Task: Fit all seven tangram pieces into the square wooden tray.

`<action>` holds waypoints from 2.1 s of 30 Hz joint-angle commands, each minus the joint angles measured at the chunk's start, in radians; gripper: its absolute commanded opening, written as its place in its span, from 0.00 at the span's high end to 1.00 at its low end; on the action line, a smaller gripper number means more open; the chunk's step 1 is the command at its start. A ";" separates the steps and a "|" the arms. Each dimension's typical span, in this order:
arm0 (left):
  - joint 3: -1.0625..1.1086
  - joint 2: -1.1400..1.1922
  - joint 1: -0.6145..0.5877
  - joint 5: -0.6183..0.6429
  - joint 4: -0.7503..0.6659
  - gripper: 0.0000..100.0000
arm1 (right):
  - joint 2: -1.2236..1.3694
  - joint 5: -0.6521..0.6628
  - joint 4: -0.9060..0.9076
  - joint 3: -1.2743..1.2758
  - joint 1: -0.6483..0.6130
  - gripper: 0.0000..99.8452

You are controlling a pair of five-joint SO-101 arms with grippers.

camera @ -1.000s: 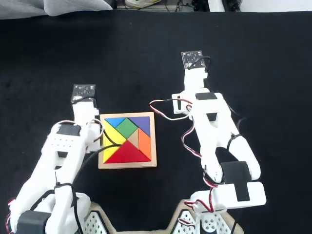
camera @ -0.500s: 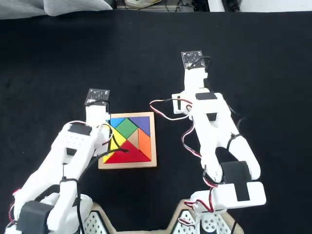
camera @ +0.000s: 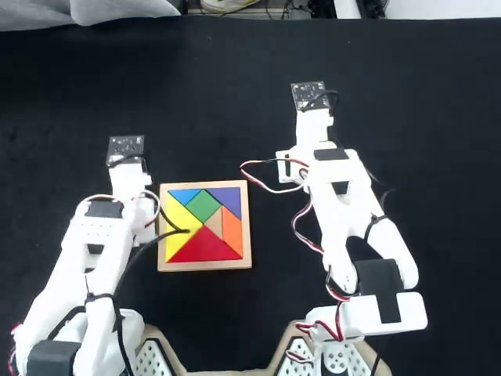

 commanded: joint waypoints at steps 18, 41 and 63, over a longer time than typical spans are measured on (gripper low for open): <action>-0.068 0.161 0.128 0.002 -0.031 0.97 | -0.028 0.012 0.008 -0.002 -0.011 0.99; 0.019 -0.410 -0.179 0.009 0.068 0.97 | -0.038 0.012 0.006 -0.018 0.052 0.99; 0.199 -1.269 -0.239 -0.224 -0.164 0.76 | -0.636 0.003 0.020 -0.053 0.078 0.99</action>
